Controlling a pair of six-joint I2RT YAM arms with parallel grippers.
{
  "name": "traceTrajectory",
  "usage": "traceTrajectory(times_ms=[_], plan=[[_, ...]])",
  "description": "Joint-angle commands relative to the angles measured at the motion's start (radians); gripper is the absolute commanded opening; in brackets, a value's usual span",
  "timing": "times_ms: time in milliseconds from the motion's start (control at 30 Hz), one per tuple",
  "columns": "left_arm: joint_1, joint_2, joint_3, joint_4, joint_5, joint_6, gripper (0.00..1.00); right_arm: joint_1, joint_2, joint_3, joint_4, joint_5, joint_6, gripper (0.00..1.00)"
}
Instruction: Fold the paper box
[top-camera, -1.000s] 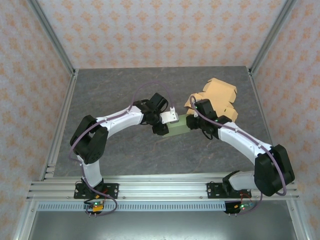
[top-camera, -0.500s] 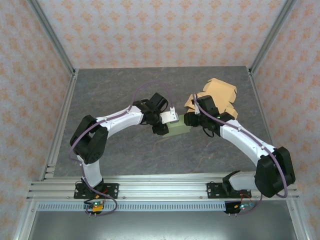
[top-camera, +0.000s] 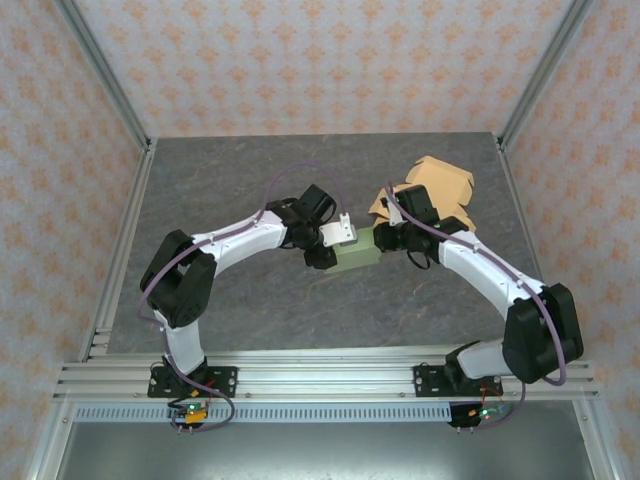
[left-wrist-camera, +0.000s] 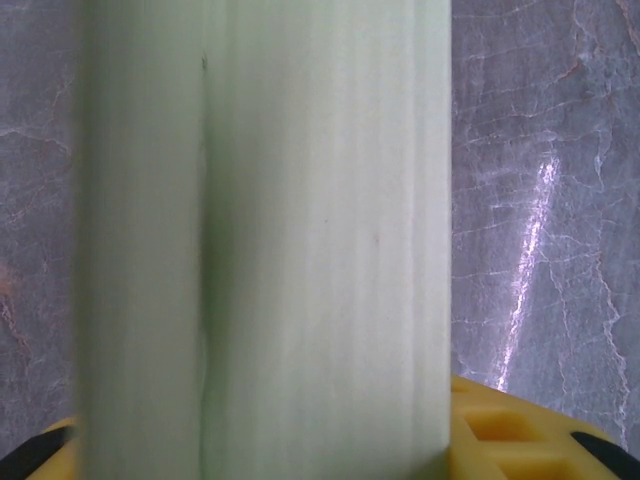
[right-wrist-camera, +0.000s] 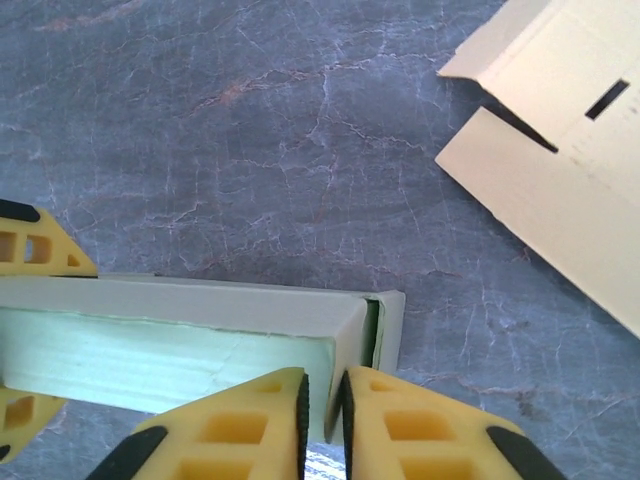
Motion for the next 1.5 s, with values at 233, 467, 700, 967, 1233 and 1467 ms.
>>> traceTrajectory(times_ms=[233, 467, 700, 967, 1233, 1467], plan=[[-0.014, 0.029, 0.054, -0.041, -0.019, 0.030, 0.43, 0.002, 0.021, 0.024, -0.052, 0.039, -0.023, 0.13], [-0.018, 0.037, 0.048, -0.040, -0.021, 0.035, 0.43, 0.002, 0.012, -0.012, -0.035, 0.078, -0.018, 0.11], [-0.018, 0.036, 0.044, -0.025, -0.022, 0.031, 0.43, 0.002, 0.003, -0.054, -0.012, 0.062, -0.005, 0.08], [-0.018, 0.044, 0.048, -0.016, -0.025, 0.018, 0.41, 0.003, -0.042, -0.148, 0.057, 0.015, 0.041, 0.13], [-0.018, 0.028, 0.015, 0.016, -0.017, 0.027, 0.40, 0.003, -0.186, -0.157, -0.003, 0.018, 0.128, 0.40], [-0.018, 0.054, 0.040, -0.031, -0.025, 0.091, 0.40, 0.000, -0.354, -0.213, 0.024, 0.099, 0.203, 0.58]])
